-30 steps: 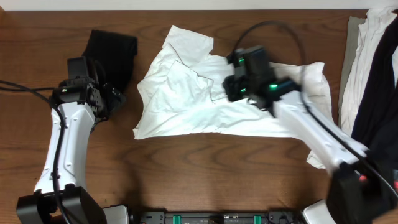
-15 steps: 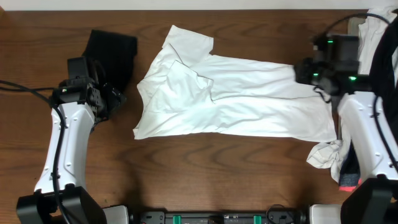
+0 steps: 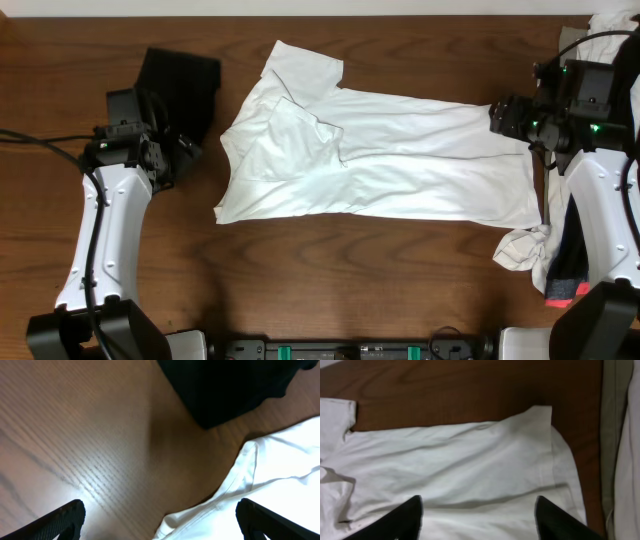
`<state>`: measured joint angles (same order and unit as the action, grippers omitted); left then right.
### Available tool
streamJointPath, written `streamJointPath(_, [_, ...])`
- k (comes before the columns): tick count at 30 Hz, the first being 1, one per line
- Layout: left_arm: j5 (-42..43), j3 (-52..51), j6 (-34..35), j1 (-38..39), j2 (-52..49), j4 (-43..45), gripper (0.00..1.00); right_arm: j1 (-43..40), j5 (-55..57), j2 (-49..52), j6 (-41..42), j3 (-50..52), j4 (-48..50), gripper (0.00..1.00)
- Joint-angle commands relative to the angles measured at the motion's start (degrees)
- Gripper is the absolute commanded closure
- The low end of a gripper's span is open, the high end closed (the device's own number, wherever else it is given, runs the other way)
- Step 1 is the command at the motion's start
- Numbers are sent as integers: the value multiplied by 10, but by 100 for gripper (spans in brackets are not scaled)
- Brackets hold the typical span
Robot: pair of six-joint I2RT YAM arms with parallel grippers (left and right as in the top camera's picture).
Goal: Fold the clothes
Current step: 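Move the right gripper to the shirt's right end and grasp it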
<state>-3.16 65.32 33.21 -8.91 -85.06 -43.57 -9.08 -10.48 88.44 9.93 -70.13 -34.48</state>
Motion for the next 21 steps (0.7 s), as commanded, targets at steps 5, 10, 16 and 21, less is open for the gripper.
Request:
streamJointPath(5, [-1, 2, 2, -2, -3, 72, 2, -3, 0, -3, -4, -3, -50, 5])
streamJointPath(10, [131, 2, -61, 7, -1, 162, 2, -2, 0, -3, -4, -3, -67, 1])
streamJointPath(16, [177, 56, -77, 28, -14, 224, 1, -4, 3, -3, -4, -3, -66, 1])
streamJointPath(21, [177, 148, -120, 61, -50, 229, 2, -4, 38, -3, -4, -3, -72, 1])
